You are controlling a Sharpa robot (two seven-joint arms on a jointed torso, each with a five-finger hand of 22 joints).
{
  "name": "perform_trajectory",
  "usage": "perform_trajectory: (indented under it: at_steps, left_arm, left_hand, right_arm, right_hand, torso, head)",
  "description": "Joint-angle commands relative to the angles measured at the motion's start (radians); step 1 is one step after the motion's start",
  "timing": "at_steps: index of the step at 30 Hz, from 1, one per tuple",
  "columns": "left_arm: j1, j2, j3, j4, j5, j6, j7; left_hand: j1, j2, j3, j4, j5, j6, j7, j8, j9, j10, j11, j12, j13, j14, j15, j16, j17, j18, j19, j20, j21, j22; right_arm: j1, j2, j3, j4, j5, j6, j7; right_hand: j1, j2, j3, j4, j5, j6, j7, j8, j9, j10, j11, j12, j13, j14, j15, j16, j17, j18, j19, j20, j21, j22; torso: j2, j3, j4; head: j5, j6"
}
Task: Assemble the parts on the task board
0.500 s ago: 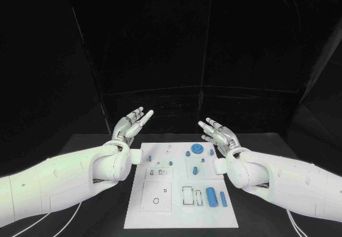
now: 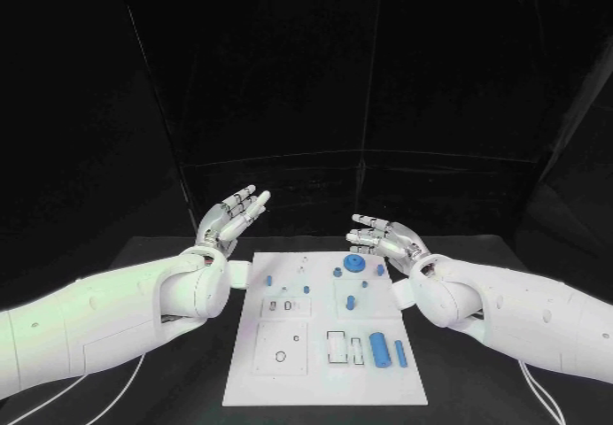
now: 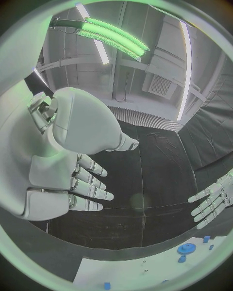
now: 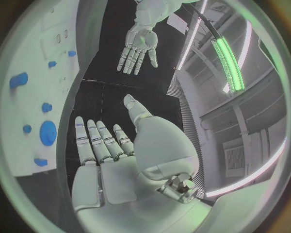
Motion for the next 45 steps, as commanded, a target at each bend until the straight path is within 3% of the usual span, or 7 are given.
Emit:
perform_trajectory:
  at_steps: [1,4,6,10,14,25,45]
  left_arm:
    - [0.006,-0.011,0.001,0.011,0.004,0.048,0.032]
    - [0.014,-0.025,0.001,0.023,0.004,0.055,0.038]
    - [0.019,-0.034,0.0,0.031,0.002,0.064,0.039]
    - [0.026,-0.053,0.0,0.055,-0.021,0.079,0.033]
    - [0.031,-0.081,0.0,0.092,-0.05,0.094,0.021]
    - [0.036,-0.152,0.0,0.232,-0.068,0.119,-0.01]
    - [0.038,-0.176,0.0,0.314,-0.078,0.142,-0.029]
  left_hand:
    - [0.019,0.007,0.0,-0.018,0.006,0.046,0.121,0.013,0.005,0.072,0.014,0.016,0.007,0.108,0.011,0.029,0.016,-0.007,0.069,0.001,0.024,0.014]
    - [0.04,0.018,-0.002,-0.039,0.007,0.158,0.128,0.037,0.017,0.264,0.034,0.056,0.024,0.289,0.013,0.089,0.043,-0.009,0.324,-0.004,0.118,0.064]
    - [0.054,0.021,-0.005,-0.055,0.011,0.255,0.125,0.058,0.027,0.434,0.015,0.096,0.039,0.356,-0.005,0.115,0.051,0.006,0.461,-0.006,0.175,0.09]
    - [0.087,0.021,0.002,-0.091,0.009,0.472,0.109,0.111,0.049,0.576,-0.018,0.147,0.047,0.493,-0.049,0.171,0.071,0.036,0.592,-0.017,0.239,0.112]
    - [0.112,0.016,0.007,-0.125,0.006,0.539,0.09,0.125,0.049,0.645,-0.041,0.161,0.042,0.586,-0.078,0.196,0.088,0.04,0.677,-0.044,0.276,0.123]
    - [0.132,0.021,0.019,-0.163,0.008,0.578,0.079,0.117,0.037,0.69,-0.054,0.147,0.031,0.643,-0.097,0.194,0.105,0.037,0.726,-0.062,0.289,0.12]
    - [0.13,0.018,0.019,-0.171,0.007,0.578,0.082,0.109,0.033,0.69,-0.052,0.137,0.029,0.642,-0.095,0.185,0.106,0.036,0.73,-0.063,0.287,0.117]
  right_arm:
    - [0.011,-0.002,0.001,-0.006,-0.2,-0.038,0.031]
    - [0.031,-0.013,0.001,-0.01,-0.288,-0.076,0.037]
    - [0.047,-0.024,0.001,-0.008,-0.35,-0.083,0.024]
    - [0.078,-0.035,0.002,-0.007,-0.483,-0.085,-0.026]
    - [0.108,-0.035,0.002,-0.011,-0.644,-0.079,-0.095]
    - [0.169,-0.037,0.003,0.013,-1.129,-0.082,-0.255]
    - [0.188,-0.002,0.004,0.051,-1.436,0.061,-0.414]
  right_hand:
    - [0.044,-0.003,0.016,-0.04,-0.004,0.166,0.139,0.043,0.019,0.239,-0.019,0.059,0.019,0.217,-0.027,0.063,0.017,0.035,0.133,-0.004,0.056,0.024]
    - [0.073,-0.007,0.037,-0.075,-0.008,0.396,0.113,0.095,0.038,0.382,-0.056,0.094,0.018,0.38,-0.071,0.107,0.02,0.077,0.231,-0.008,0.111,0.042]
    - [0.081,-0.018,0.056,-0.077,-0.005,0.471,0.101,0.098,0.033,0.442,-0.075,0.089,0.007,0.453,-0.092,0.111,0.016,0.082,0.282,-0.023,0.142,0.051]
    - [0.077,-0.042,0.097,-0.079,0.003,0.553,0.077,0.096,0.025,0.56,-0.105,0.081,0.007,0.61,-0.144,0.129,0.026,0.082,0.383,-0.073,0.215,0.08]
    - [0.067,-0.069,0.123,-0.078,0.005,0.593,0.061,0.082,0.019,0.627,-0.125,0.059,0.007,0.709,-0.175,0.13,0.035,0.08,0.434,-0.107,0.28,0.112]
    - [0.059,-0.133,0.142,-0.074,0.019,0.653,0.032,0.044,0.018,0.719,-0.167,0.008,0.01,0.965,-0.242,0.222,0.13,0.079,0.553,-0.186,0.514,0.244]
    - [0.008,-0.167,0.157,-0.055,-0.005,0.637,0.023,-0.002,0.017,0.642,-0.165,-0.016,0.012,1.017,-0.239,0.472,0.332,0.08,0.569,-0.195,0.691,0.344]
  torso:
    - [0.015,-0.0022,-0.002]
    - [0.027,-0.0036,-0.0005]
    - [0.033,-0.0041,0.002]
    - [0.045,-0.0032,0.0062]
    - [0.06,-0.0071,0.0061]
    - [0.118,-0.0164,0.0119]
    - [0.202,-0.0274,0.0226]
  head:
    - [-0.001,0.004]
    - [-0.003,0.006]
    - [-0.004,0.01]
    - [-0.007,0.014]
    - [-0.01,0.018]
    - [-0.021,0.032]
    - [-0.031,0.049]
